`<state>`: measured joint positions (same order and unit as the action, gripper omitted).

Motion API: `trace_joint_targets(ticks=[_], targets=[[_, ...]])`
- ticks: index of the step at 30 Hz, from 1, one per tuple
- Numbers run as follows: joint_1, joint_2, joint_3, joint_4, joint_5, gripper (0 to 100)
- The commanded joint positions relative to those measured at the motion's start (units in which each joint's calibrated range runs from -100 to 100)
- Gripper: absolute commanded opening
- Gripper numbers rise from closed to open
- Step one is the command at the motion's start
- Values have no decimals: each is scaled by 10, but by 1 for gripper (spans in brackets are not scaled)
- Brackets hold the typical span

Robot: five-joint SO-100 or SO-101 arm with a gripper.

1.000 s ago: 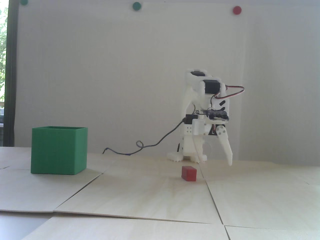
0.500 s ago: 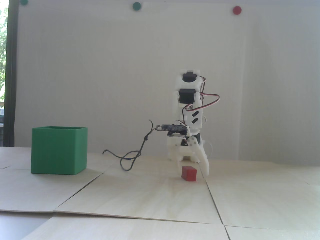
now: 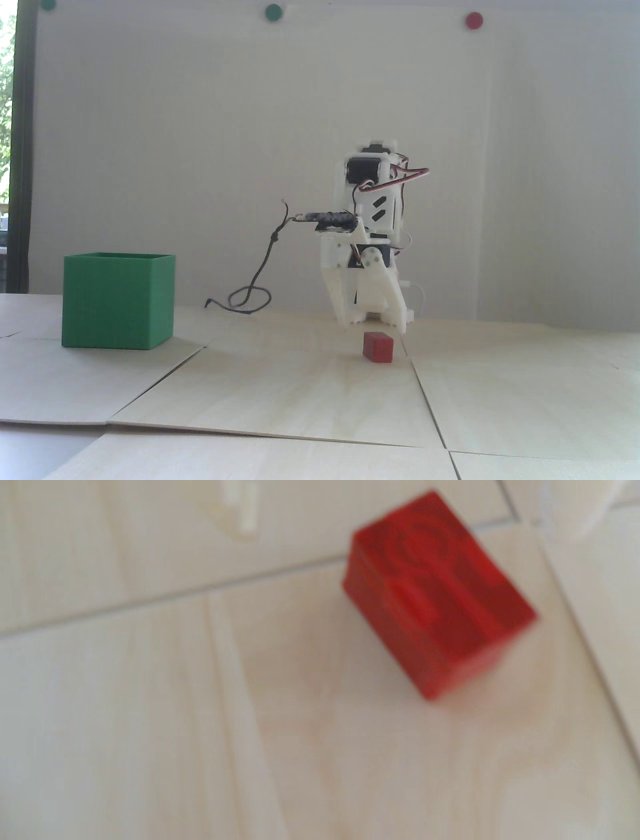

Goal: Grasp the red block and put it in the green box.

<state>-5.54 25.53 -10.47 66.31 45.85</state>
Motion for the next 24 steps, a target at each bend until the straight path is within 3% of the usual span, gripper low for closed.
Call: trace_joint_targets(ticks=[1, 20, 22, 24], targets=[[-5, 28, -107, 9, 0, 30], [-16, 48, -111, 19, 2, 29], [-20, 48, -111, 19, 2, 27], [-21, 48, -109, 20, 0, 17]])
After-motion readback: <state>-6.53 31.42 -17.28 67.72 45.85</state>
